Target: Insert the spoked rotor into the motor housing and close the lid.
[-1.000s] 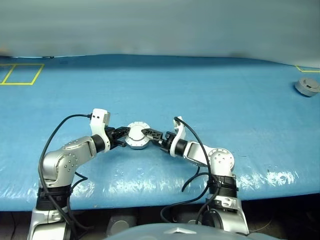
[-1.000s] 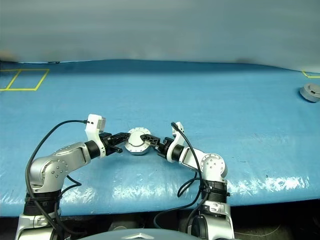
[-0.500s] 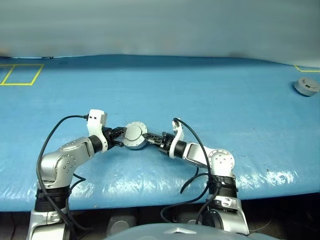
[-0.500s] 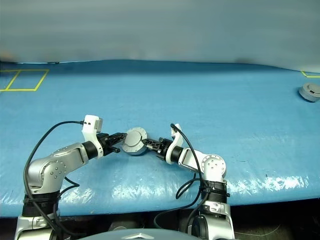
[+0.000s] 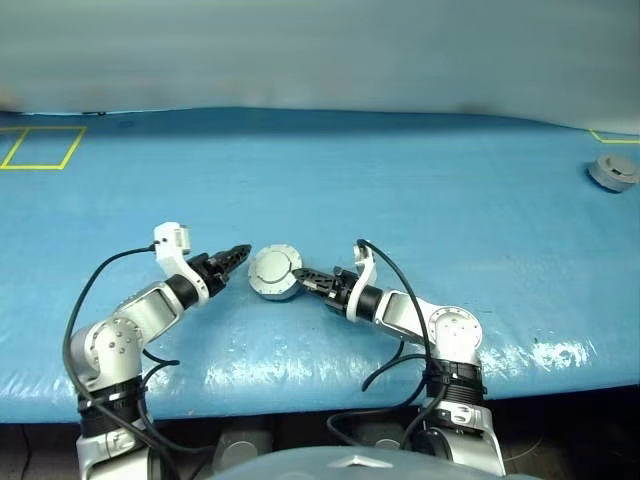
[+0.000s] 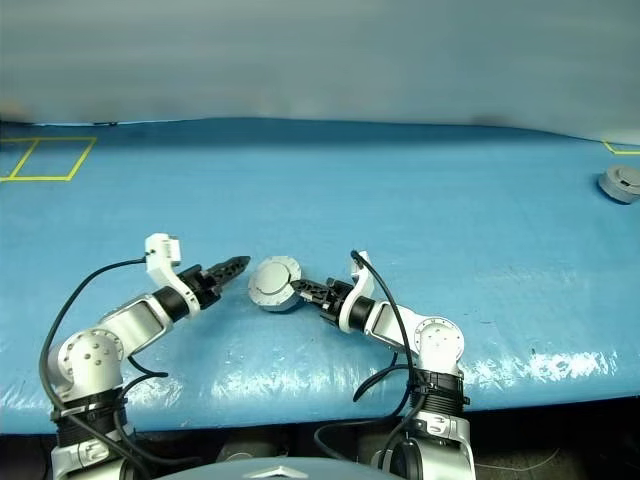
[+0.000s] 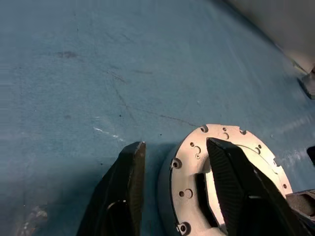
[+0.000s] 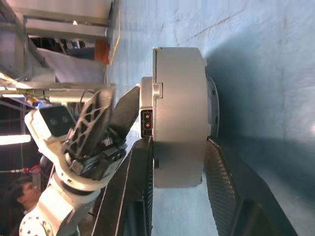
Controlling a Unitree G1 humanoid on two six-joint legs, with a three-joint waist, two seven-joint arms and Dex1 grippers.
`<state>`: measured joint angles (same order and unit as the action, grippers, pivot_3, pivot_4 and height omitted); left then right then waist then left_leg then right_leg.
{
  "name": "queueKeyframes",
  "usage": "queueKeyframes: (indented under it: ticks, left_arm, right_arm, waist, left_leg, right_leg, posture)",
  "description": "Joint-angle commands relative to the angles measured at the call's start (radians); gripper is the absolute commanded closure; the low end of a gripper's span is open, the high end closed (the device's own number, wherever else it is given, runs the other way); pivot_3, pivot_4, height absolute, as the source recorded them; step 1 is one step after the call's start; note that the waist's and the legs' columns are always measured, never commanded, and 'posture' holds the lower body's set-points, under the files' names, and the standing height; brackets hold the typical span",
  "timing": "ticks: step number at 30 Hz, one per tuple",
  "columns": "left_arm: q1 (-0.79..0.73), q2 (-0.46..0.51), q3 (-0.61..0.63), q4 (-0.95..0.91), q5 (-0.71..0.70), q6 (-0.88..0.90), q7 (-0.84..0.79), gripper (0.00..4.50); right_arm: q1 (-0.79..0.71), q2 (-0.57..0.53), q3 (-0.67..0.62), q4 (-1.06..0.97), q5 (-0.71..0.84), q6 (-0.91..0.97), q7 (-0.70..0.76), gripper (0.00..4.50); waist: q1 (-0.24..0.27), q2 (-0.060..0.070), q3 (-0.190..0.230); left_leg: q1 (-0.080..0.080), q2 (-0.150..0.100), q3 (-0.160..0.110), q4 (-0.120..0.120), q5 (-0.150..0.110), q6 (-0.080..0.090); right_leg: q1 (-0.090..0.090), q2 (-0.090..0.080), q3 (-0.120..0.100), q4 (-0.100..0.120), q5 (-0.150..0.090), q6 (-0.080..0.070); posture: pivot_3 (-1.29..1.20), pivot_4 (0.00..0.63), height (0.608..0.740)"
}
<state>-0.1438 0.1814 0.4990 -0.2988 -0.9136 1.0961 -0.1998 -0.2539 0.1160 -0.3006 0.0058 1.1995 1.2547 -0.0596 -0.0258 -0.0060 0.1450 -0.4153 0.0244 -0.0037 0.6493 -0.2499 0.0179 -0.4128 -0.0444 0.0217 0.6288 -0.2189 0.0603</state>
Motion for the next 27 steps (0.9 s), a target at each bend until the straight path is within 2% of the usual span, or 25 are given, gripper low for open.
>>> queueKeyframes:
  ticks: [1,3,6,11,19,27]
  left_arm:
    - [0.053,-0.089,0.134,-0.061,-0.203,-0.060,0.091,0.62]
    - [0.102,-0.145,0.162,-0.054,-0.320,-0.082,0.119,0.00]
    - [0.197,-0.232,0.137,-0.048,-0.461,-0.110,0.130,0.00]
    - [0.272,-0.321,-0.002,-0.039,-0.551,-0.139,0.115,0.00]
    - [0.291,-0.326,-0.162,0.023,-0.595,-0.218,0.068,0.00]
    - [0.291,-0.312,-0.225,0.029,-0.568,-0.348,-0.071,0.00]
  right_arm:
    - [0.115,0.176,0.007,-0.100,0.120,-0.071,-0.039,3.38]
    - [0.113,0.165,0.007,-0.111,0.158,-0.101,-0.063,3.38]
    - [0.088,0.147,-0.002,-0.112,0.209,-0.156,-0.091,3.38]
    - [0.021,0.126,0.040,-0.113,0.275,-0.213,-0.122,3.38]
    - [-0.015,0.122,0.171,-0.143,0.371,-0.259,-0.168,3.38]
    - [-0.017,0.082,0.259,-0.164,0.443,-0.296,-0.195,3.38]
  waist:
    - [0.000,-0.001,0.000]
    - [0.000,-0.003,0.002]
    - [-0.003,-0.004,0.003]
    - [-0.004,-0.006,0.007]
    - [-0.011,-0.006,0.007]
    - [-0.010,-0.006,0.007]
  left_leg:
    - [0.000,0.001,0.000,0.000,0.000,0.001]
    - [-0.001,0.001,0.000,0.001,-0.001,0.001]
    - [-0.001,0.001,0.001,0.001,-0.001,0.001]
    - [-0.002,-0.001,0.001,0.005,-0.001,0.001]
    - [-0.001,0.000,0.001,0.007,-0.001,0.001]
    - [-0.002,0.000,0.001,0.007,-0.001,0.001]
  right_leg:
    - [0.000,0.000,0.000,0.000,0.000,0.000]
    - [0.000,0.000,0.000,0.000,0.000,0.001]
    - [-0.001,0.000,0.001,0.000,0.000,0.000]
    - [0.000,0.003,0.001,0.000,0.000,-0.001]
    - [0.000,0.005,0.002,0.002,0.001,-0.001]
    - [0.000,0.005,0.002,0.002,0.001,-0.001]
  posture:
    - [0.00,0.150,0.740]
    - [0.00,0.150,0.740]
    - [0.00,0.150,0.740]
    - [0.00,0.150,0.740]
    - [0.00,0.150,0.740]
    - [0.00,0.150,0.740]
